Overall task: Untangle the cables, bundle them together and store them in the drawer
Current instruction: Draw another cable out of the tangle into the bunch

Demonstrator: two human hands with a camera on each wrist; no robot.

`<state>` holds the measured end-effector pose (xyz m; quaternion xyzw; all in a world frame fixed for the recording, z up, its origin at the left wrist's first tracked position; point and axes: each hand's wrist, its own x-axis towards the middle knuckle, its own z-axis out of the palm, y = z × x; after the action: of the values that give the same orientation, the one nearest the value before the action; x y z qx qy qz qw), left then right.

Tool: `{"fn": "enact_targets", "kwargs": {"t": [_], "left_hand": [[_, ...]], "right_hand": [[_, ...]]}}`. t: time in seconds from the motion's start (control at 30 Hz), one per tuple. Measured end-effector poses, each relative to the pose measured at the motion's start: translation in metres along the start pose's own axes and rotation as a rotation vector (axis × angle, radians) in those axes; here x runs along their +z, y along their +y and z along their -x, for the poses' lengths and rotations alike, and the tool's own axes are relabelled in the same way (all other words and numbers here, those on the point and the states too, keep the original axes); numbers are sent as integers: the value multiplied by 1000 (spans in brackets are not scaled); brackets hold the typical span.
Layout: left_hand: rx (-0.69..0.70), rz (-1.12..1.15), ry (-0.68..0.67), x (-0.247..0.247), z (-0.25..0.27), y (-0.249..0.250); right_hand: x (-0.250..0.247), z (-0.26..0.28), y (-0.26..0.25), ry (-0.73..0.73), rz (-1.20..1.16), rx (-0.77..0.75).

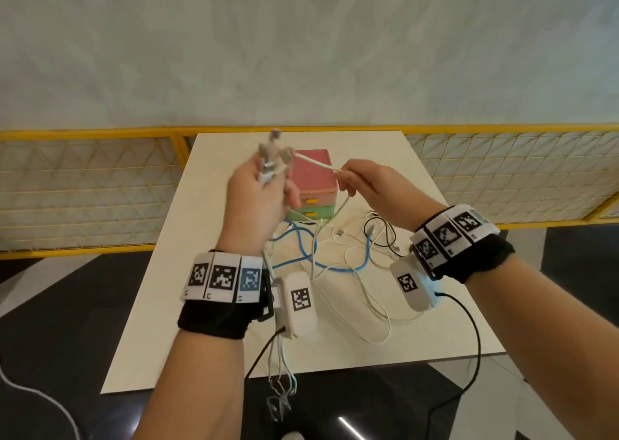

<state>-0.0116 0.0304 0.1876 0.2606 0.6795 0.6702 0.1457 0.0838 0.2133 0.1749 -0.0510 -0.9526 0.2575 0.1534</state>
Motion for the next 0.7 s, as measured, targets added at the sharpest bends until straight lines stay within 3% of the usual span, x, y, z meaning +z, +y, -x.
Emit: {"fn": "enact_targets", "kwargs": {"t": [0.13,0.27,0.37,0.5,0.57,0.7], "left_hand": [[42,106,222,-9,-8,2],[1,-130,228,-15,-10,-12],[23,-165,33,-1,-1,-5],[-78,-339,-269,18,1,-12],[-77,-331,-207,11,-3,-17],[32,-255,88,-12,-11,-10]], "right_hand": [[12,-1,17,-67,-22,175],[5,-7,14,-7,50,153],[4,-10,-1,-23,146,-22],[6,-18,-17,-28,232,-262],[-2,-20,-6,-22,205,-225],[-11,-5,17,-45,10,50]]}}
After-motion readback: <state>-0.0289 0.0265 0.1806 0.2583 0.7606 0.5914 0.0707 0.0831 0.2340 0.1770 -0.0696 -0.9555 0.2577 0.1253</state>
